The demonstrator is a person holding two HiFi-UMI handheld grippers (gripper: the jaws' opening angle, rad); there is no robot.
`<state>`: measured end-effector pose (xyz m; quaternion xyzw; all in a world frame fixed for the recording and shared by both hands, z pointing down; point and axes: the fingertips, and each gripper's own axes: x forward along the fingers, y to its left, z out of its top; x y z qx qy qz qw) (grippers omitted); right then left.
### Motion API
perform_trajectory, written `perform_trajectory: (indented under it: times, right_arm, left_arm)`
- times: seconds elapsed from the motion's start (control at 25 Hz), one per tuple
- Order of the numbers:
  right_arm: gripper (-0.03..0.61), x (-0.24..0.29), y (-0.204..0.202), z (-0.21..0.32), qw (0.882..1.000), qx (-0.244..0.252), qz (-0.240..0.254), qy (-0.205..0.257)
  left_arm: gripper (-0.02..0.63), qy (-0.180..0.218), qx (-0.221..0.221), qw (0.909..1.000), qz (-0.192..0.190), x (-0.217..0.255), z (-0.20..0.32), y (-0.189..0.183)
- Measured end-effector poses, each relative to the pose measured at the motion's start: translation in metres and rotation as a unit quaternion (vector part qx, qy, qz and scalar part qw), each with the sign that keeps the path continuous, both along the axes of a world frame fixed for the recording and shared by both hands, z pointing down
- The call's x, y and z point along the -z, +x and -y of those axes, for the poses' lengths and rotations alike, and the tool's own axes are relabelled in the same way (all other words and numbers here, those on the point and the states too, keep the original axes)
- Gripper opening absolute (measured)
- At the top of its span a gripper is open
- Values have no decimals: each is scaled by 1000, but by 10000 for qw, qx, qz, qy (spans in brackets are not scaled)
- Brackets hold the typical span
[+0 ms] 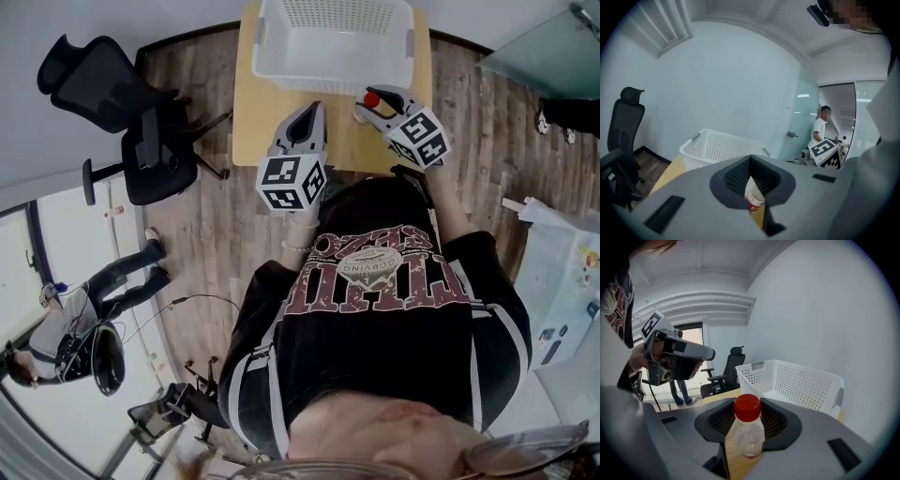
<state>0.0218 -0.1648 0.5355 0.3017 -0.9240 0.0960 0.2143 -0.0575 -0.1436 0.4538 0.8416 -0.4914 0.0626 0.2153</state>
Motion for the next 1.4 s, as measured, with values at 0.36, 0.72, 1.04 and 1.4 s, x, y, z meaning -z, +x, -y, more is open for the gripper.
perform_trajectory:
  times: [0.36, 0.72, 1.04, 1.4]
  right_arm:
    - [170, -15, 11, -12, 10000, -18, -78, -51]
    - [170, -20, 15, -16, 9999, -1, 13, -168]
    - [172, -23, 10, -19, 9991, 91, 39, -417]
    - [173, 13, 27, -28, 9986, 2, 453, -286]
  left_arm:
    - [48, 28, 5, 10000, 20, 2, -8, 8]
    - [48, 34, -25, 10000, 18, 2, -8, 13]
    - [48, 23, -60, 10000, 5, -1, -4, 10]
    - [48, 86, -143, 9999, 7, 4, -8, 22]
